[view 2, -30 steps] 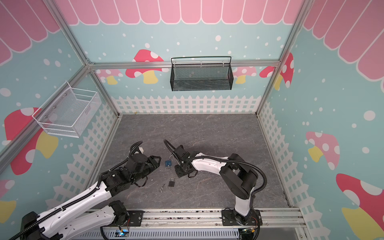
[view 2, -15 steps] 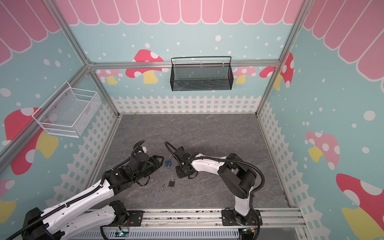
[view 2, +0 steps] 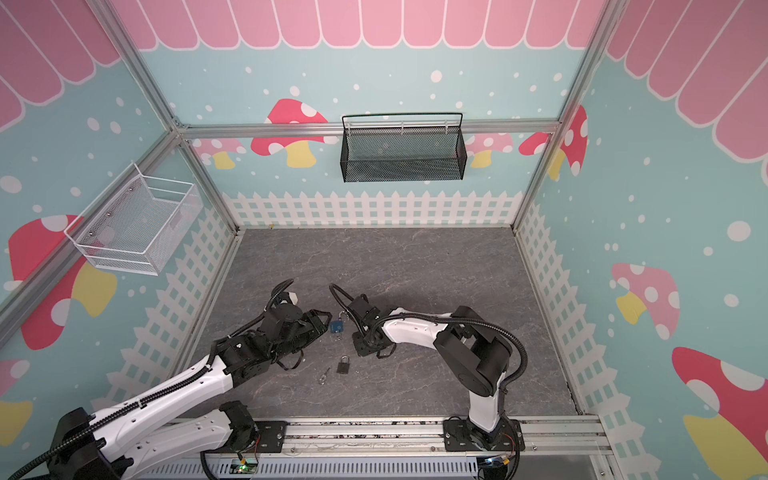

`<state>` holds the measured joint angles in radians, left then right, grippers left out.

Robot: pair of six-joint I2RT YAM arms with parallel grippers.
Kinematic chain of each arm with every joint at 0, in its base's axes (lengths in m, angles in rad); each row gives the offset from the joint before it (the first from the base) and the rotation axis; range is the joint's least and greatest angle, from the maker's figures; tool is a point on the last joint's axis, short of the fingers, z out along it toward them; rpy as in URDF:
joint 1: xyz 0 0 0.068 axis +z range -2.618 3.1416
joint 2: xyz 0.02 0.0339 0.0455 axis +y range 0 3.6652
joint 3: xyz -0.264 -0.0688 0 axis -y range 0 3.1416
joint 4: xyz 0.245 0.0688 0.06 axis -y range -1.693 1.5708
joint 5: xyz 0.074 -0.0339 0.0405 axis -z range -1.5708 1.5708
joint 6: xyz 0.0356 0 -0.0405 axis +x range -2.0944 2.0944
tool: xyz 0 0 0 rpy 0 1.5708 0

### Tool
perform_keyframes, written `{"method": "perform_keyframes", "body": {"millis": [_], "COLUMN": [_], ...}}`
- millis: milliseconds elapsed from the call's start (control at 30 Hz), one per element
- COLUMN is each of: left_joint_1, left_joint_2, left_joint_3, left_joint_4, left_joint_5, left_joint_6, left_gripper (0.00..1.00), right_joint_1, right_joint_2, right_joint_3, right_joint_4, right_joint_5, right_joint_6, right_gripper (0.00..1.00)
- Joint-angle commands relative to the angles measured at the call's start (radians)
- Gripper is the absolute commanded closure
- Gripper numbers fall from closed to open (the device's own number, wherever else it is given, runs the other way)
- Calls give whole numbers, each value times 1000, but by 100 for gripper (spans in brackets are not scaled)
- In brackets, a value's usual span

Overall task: Unlock with the key
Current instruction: 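Close the right gripper on the silver key ring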

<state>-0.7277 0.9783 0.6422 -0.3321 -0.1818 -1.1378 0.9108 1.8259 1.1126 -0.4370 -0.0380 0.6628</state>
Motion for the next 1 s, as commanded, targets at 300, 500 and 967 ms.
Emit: {"method": "perform_keyframes", "body": {"millis": [300, 500, 967], "left_joint_1": [5, 5, 5], "left_joint_2": [-1, -5, -23], "left_joint_3": [1, -7, -15], "left_joint_4": [17, 25, 46], "left_joint_5": [0, 3, 3], "left_joint_6": [-5, -10, -34], "left_gripper": [44, 44, 44], "right_joint_1": [6, 6, 3], "right_joint_2": [3, -4, -37], "right_joint_3": [-20, -26, -49], "right_joint_4": [-1, -3, 17], "right_joint_5": [24, 25, 38], "right_joint_6": [-15, -19, -37], "right_gripper": [78, 83, 95]}}
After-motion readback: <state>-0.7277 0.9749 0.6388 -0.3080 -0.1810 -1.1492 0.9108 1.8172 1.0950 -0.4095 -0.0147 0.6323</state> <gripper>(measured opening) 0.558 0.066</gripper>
